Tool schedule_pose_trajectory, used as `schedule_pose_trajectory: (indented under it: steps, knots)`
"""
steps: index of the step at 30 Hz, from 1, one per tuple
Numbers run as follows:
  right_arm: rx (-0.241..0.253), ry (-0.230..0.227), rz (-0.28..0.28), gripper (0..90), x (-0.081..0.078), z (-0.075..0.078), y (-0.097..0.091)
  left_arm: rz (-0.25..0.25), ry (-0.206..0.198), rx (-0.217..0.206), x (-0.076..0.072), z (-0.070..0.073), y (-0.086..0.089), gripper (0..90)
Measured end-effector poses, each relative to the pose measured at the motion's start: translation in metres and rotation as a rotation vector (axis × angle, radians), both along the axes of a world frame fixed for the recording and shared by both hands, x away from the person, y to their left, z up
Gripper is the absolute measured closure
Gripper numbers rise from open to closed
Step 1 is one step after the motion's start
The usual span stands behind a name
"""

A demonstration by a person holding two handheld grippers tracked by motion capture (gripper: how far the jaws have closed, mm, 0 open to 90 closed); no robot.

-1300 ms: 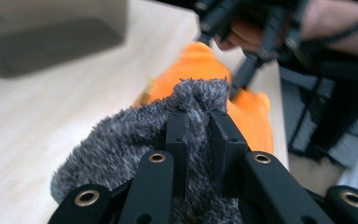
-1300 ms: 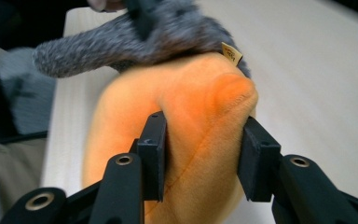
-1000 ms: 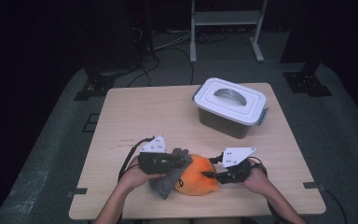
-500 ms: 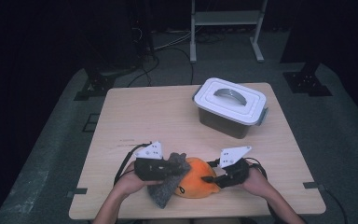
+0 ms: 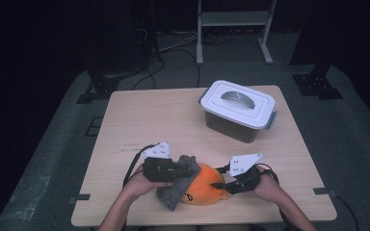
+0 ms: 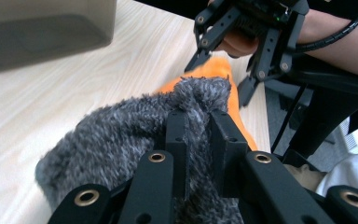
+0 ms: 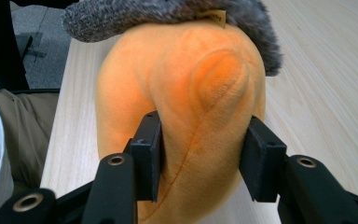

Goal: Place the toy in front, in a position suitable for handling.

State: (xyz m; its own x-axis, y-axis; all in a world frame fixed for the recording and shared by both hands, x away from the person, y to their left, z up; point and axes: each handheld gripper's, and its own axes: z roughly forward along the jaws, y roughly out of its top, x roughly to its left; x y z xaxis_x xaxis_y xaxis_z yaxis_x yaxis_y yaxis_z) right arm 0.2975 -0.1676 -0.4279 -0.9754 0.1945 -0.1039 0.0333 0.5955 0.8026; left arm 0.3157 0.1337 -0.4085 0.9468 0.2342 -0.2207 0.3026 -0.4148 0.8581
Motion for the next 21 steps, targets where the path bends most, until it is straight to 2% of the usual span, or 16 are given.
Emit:
schedule_pose_trajectory:
  steps: [6, 7, 10, 12, 15, 17, 21]
  knots:
    - [0.004, 0.017, -0.002, 53.2, 0.002, -0.002, -0.006, 0.015, 0.03, 0.005, -0.003, -0.009, 0.015, 78.5]
    - [0.01, 0.027, -0.005, 51.2, 0.002, -0.002, -0.006, 0.014, 0.035, 0.004, -0.003, -0.01, 0.016, 78.5]
    - [0.036, 0.1, -0.029, 36.6, 0.004, -0.001, -0.005, 0.011, 0.038, 0.005, -0.005, -0.011, 0.015, 78.5]
    - [0.05, 0.145, -0.038, 30.7, 0.005, 0.001, -0.003, 0.006, 0.037, 0.008, -0.005, -0.011, 0.015, 78.4]
    - [0.057, 0.155, -0.055, 28.1, 0.004, 0.001, 0.001, 0.005, 0.038, 0.01, -0.005, -0.011, 0.013, 78.5]
    - [0.052, 0.143, -0.071, 30.9, 0.003, 0.002, 0.005, 0.014, 0.028, 0.019, -0.004, -0.01, 0.013, 78.5]
    - [0.046, 0.08, -0.087, 48.2, -0.001, 0.005, 0.008, 0.029, 0.017, 0.02, -0.001, -0.006, 0.013, 78.6]
